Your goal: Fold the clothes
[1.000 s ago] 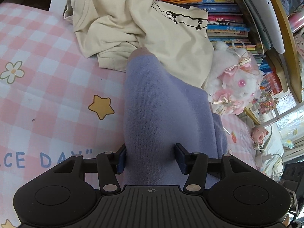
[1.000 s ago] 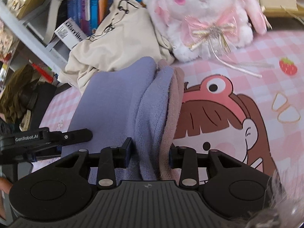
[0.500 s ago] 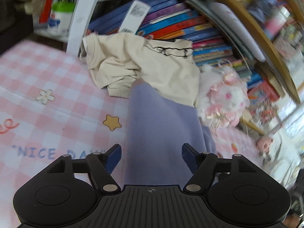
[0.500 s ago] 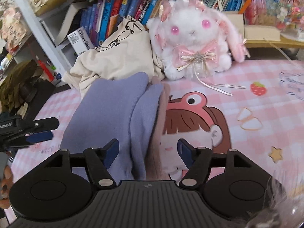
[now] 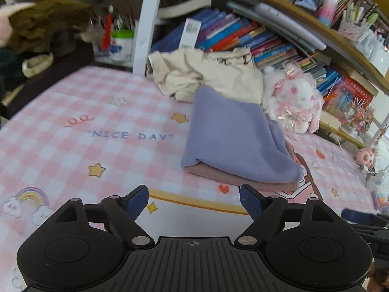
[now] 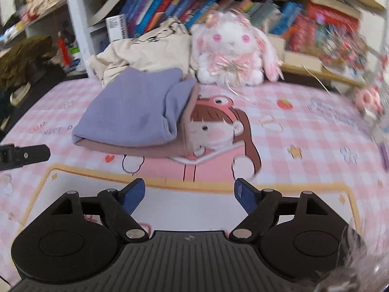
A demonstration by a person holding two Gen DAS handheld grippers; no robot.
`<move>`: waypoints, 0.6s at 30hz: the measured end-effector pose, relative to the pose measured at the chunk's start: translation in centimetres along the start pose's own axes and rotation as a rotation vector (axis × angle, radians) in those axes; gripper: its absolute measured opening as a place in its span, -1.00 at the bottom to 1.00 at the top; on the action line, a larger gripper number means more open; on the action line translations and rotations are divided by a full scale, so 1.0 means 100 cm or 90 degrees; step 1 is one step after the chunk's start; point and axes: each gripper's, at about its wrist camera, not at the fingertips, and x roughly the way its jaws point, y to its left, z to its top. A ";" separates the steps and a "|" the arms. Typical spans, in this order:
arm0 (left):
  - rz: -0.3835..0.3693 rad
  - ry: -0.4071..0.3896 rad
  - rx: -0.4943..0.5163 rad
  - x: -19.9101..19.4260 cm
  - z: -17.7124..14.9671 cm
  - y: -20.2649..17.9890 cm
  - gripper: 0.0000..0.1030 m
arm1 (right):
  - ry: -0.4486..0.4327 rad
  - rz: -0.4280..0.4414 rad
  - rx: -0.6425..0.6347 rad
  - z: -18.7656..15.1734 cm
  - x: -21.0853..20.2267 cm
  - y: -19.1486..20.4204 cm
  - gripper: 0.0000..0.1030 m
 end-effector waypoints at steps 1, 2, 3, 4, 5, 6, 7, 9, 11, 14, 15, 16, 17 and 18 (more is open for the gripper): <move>0.006 -0.010 0.003 -0.005 -0.002 -0.001 0.65 | -0.004 0.001 0.018 -0.003 -0.004 0.000 0.62; 0.011 -0.019 0.007 -0.008 -0.003 -0.002 0.67 | -0.011 0.002 0.030 -0.007 -0.009 0.000 0.63; 0.015 -0.028 0.011 -0.010 -0.004 -0.003 0.68 | -0.018 0.003 0.037 -0.009 -0.013 0.001 0.68; 0.019 -0.031 0.014 -0.011 -0.005 -0.004 0.70 | -0.020 0.003 0.029 -0.010 -0.015 0.004 0.69; 0.023 -0.032 0.017 -0.011 -0.005 -0.005 0.70 | -0.023 0.003 0.022 -0.011 -0.016 0.007 0.71; 0.025 -0.030 0.018 -0.011 -0.006 -0.005 0.70 | -0.025 0.003 0.014 -0.012 -0.018 0.009 0.72; 0.026 -0.027 0.018 -0.011 -0.006 -0.006 0.71 | -0.024 0.004 0.008 -0.012 -0.019 0.011 0.73; 0.026 -0.026 0.026 -0.012 -0.007 -0.008 0.72 | -0.025 0.003 0.001 -0.012 -0.020 0.014 0.77; 0.028 -0.026 0.037 -0.014 -0.009 -0.010 0.74 | -0.024 0.001 -0.003 -0.012 -0.021 0.016 0.81; 0.038 -0.028 0.057 -0.016 -0.011 -0.014 0.84 | -0.026 -0.004 -0.006 -0.011 -0.023 0.017 0.82; 0.043 -0.029 0.062 -0.016 -0.011 -0.015 0.86 | -0.027 -0.004 -0.005 -0.011 -0.023 0.017 0.83; 0.048 -0.030 0.066 -0.017 -0.012 -0.016 0.87 | -0.029 -0.004 -0.005 -0.011 -0.023 0.016 0.83; 0.053 -0.029 0.066 -0.017 -0.012 -0.016 0.87 | -0.030 -0.005 -0.004 -0.011 -0.024 0.016 0.83; 0.059 -0.027 0.067 -0.017 -0.012 -0.016 0.87 | -0.030 -0.006 -0.003 -0.011 -0.024 0.015 0.84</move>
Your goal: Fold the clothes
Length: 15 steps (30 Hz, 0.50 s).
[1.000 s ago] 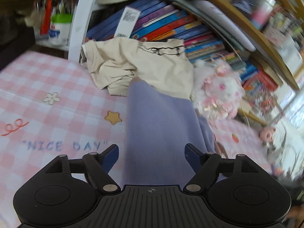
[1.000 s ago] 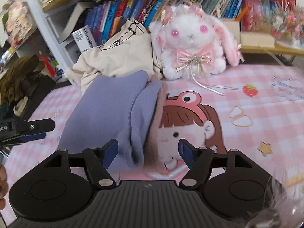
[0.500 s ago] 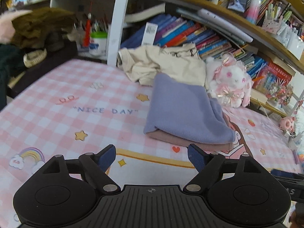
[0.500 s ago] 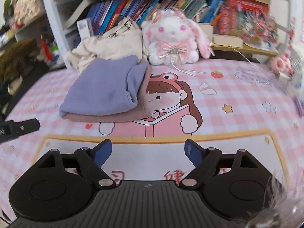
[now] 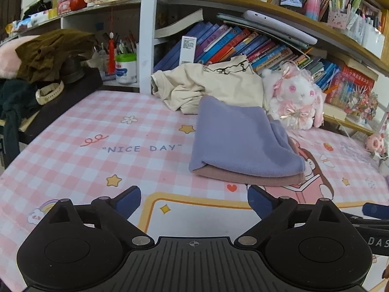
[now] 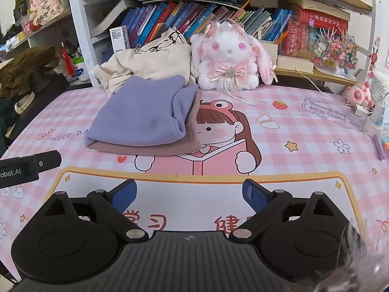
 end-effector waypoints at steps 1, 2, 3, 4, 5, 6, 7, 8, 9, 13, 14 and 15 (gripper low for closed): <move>0.005 0.002 0.000 0.000 0.000 0.000 0.89 | 0.000 -0.001 0.001 0.000 0.000 0.000 0.84; 0.009 0.004 0.001 0.000 -0.001 0.000 0.92 | -0.001 -0.002 0.001 0.000 0.000 -0.001 0.84; 0.012 0.007 0.001 0.001 -0.001 0.000 0.93 | -0.001 -0.003 0.002 0.000 -0.001 -0.001 0.84; 0.015 0.008 0.000 0.001 -0.002 0.000 0.95 | 0.001 -0.004 0.002 0.000 -0.001 -0.002 0.84; 0.016 0.008 0.002 0.000 -0.002 0.000 0.96 | 0.002 -0.005 0.001 0.000 0.000 -0.002 0.84; 0.017 0.008 0.003 -0.001 -0.002 0.000 0.97 | 0.002 -0.006 0.001 0.000 0.000 -0.002 0.85; 0.020 0.006 0.008 -0.001 -0.002 -0.001 0.99 | 0.003 -0.008 0.000 0.000 0.000 -0.002 0.85; 0.024 0.004 0.013 -0.002 -0.002 -0.002 1.00 | 0.004 -0.009 -0.002 0.001 0.000 -0.002 0.86; 0.028 0.003 0.019 -0.003 -0.002 -0.003 1.00 | 0.006 -0.010 -0.004 0.001 0.001 -0.002 0.86; 0.038 0.003 0.038 -0.004 -0.003 -0.006 1.00 | 0.008 -0.015 -0.017 -0.001 0.003 -0.001 0.86; 0.042 0.003 0.038 -0.005 -0.004 -0.006 1.00 | 0.007 -0.017 -0.020 -0.002 0.003 0.000 0.86; 0.045 0.003 0.039 -0.005 -0.004 -0.005 1.00 | 0.007 -0.020 -0.022 -0.002 0.003 0.000 0.86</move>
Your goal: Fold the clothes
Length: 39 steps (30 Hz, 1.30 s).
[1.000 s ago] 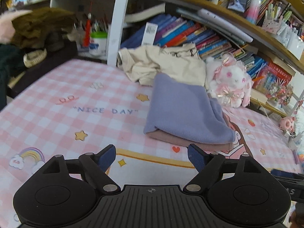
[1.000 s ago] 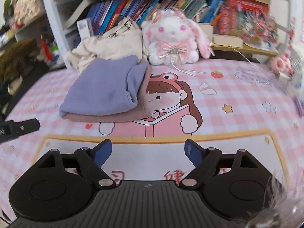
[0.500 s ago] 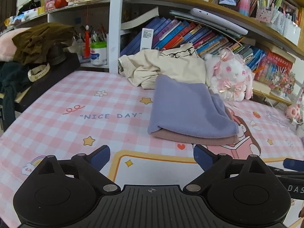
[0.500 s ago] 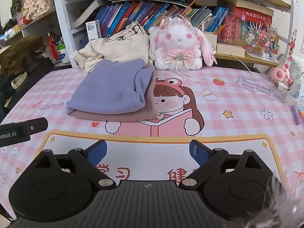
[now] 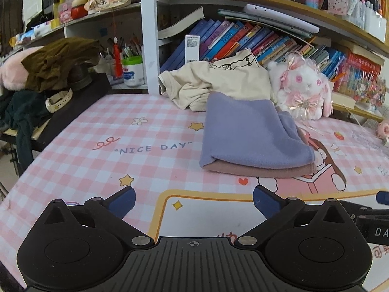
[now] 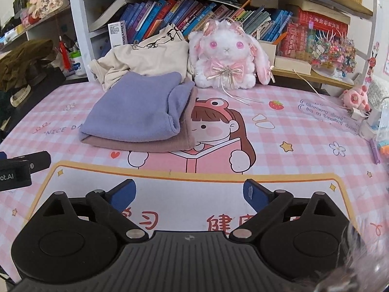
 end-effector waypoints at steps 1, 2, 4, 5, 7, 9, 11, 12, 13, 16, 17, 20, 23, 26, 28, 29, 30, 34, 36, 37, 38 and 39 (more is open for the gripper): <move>0.004 0.000 0.000 0.000 -0.001 0.000 1.00 | 0.001 -0.001 0.001 0.000 0.000 0.000 0.86; 0.005 0.000 -0.001 -0.001 -0.001 0.001 1.00 | 0.001 0.000 0.003 0.000 0.000 -0.001 0.86; 0.008 -0.001 -0.002 -0.002 -0.002 0.003 1.00 | 0.002 0.000 0.007 -0.001 -0.001 -0.002 0.87; 0.009 -0.003 -0.002 -0.003 -0.002 0.003 1.00 | 0.003 -0.001 0.007 -0.001 -0.001 -0.002 0.88; 0.009 -0.008 -0.001 -0.005 -0.003 0.004 1.00 | 0.000 -0.002 0.005 -0.001 -0.003 -0.001 0.90; 0.009 -0.012 0.000 -0.006 -0.003 0.005 1.00 | -0.003 -0.001 0.003 -0.001 -0.004 0.000 0.91; 0.008 -0.015 0.000 -0.008 -0.003 0.006 1.00 | -0.007 0.001 0.002 -0.001 -0.005 0.001 0.92; 0.007 -0.014 0.000 -0.008 -0.003 0.006 1.00 | -0.006 0.001 0.002 -0.001 -0.006 0.001 0.92; 0.007 -0.014 0.001 -0.008 -0.003 0.006 1.00 | -0.005 0.001 0.003 -0.001 -0.006 0.001 0.92; 0.006 -0.014 0.000 -0.010 -0.004 0.008 1.00 | 0.002 0.001 0.005 -0.002 -0.005 0.001 0.93; 0.006 -0.013 0.000 -0.010 -0.004 0.008 1.00 | 0.005 0.000 0.005 -0.003 -0.005 0.002 0.93; 0.005 -0.006 -0.003 -0.009 -0.005 0.010 1.00 | 0.014 -0.001 0.000 -0.004 -0.005 0.004 0.93; 0.002 0.000 -0.008 -0.008 -0.006 0.012 1.00 | 0.020 0.001 -0.008 -0.006 -0.005 0.006 0.93; 0.003 0.014 -0.002 -0.007 -0.008 0.011 1.00 | 0.015 0.003 -0.012 -0.007 -0.008 0.008 0.93; 0.002 0.021 0.004 -0.006 -0.010 0.011 1.00 | 0.012 0.004 -0.013 -0.007 -0.009 0.008 0.93; 0.002 0.022 0.007 -0.006 -0.010 0.010 1.00 | 0.014 0.002 -0.011 -0.007 -0.009 0.008 0.93; 0.001 0.022 0.010 -0.007 -0.010 0.009 1.00 | 0.017 0.002 -0.010 -0.007 -0.009 0.007 0.93; -0.001 0.018 0.020 -0.008 -0.011 0.008 1.00 | 0.019 0.003 -0.009 -0.007 -0.008 0.008 0.93; -0.003 0.019 0.023 -0.008 -0.011 0.007 1.00 | 0.019 0.002 -0.010 -0.006 -0.007 0.008 0.93; -0.004 0.019 0.024 -0.008 -0.011 0.007 1.00 | 0.021 0.003 -0.011 -0.006 -0.006 0.009 0.93; -0.004 0.020 0.026 -0.007 -0.010 0.007 1.00 | 0.022 0.003 -0.011 -0.006 -0.006 0.009 0.93; -0.005 0.021 0.027 -0.006 -0.010 0.007 1.00 | 0.023 0.003 -0.012 -0.006 -0.006 0.009 0.93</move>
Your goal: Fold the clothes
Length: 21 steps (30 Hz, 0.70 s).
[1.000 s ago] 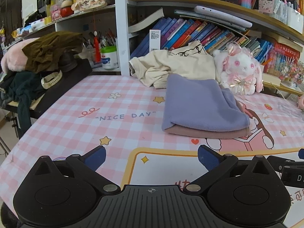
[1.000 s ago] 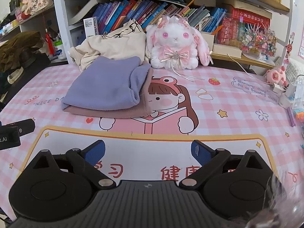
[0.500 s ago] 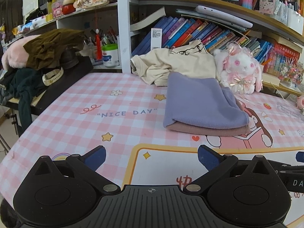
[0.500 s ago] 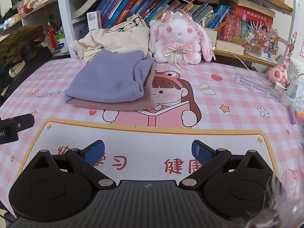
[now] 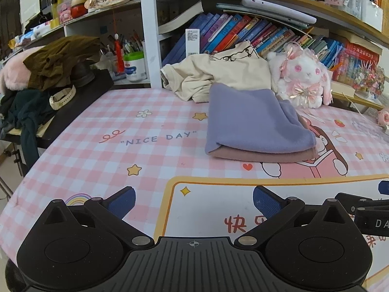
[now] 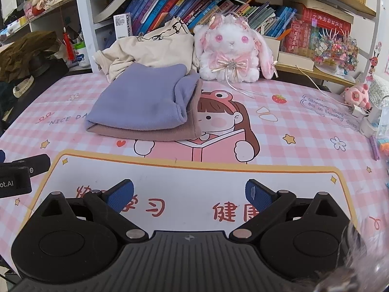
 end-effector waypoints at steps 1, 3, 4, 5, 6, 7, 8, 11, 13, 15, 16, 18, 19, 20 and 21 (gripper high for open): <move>-0.001 0.001 0.001 0.000 0.000 0.000 1.00 | 0.001 0.000 0.000 0.000 0.000 0.000 0.93; -0.001 0.001 0.003 0.000 0.000 -0.001 1.00 | 0.003 0.001 0.000 0.000 0.001 0.000 0.93; -0.002 0.000 0.003 0.000 0.000 -0.001 1.00 | 0.004 0.001 0.000 0.000 0.001 0.001 0.93; -0.002 -0.001 0.004 0.000 0.000 -0.001 1.00 | 0.004 0.001 0.001 0.000 0.002 0.001 0.93; -0.002 -0.002 0.004 0.000 0.000 -0.001 1.00 | 0.004 0.001 0.000 0.000 0.002 0.001 0.93; -0.002 -0.003 0.005 0.000 0.000 -0.001 1.00 | 0.005 0.002 0.000 0.000 0.002 0.001 0.93; -0.002 -0.004 0.006 -0.001 0.000 -0.001 1.00 | 0.005 0.002 0.000 0.001 0.002 0.001 0.93; -0.002 -0.002 0.008 0.001 0.001 0.000 1.00 | 0.006 0.001 0.002 0.001 0.003 0.001 0.93; -0.001 0.001 0.008 0.002 0.001 0.000 1.00 | 0.007 0.001 0.004 0.001 0.003 0.001 0.93; -0.002 0.004 0.007 0.003 0.001 0.000 1.00 | 0.009 0.000 0.004 0.001 0.004 0.001 0.93; -0.002 0.005 0.007 0.003 0.001 0.000 1.00 | 0.010 0.000 0.004 0.000 0.004 0.001 0.93; -0.001 0.009 0.005 0.004 0.001 0.000 1.00 | 0.010 -0.002 0.003 0.000 0.004 0.002 0.93; 0.000 0.011 0.005 0.005 0.000 0.001 1.00 | 0.010 -0.003 0.003 0.000 0.004 0.002 0.93; 0.000 0.013 0.005 0.005 0.000 0.001 1.00 | 0.010 -0.003 0.002 0.000 0.004 0.002 0.93; -0.001 0.015 0.003 0.006 0.000 0.001 1.00 | 0.009 -0.004 0.002 0.000 0.004 0.002 0.93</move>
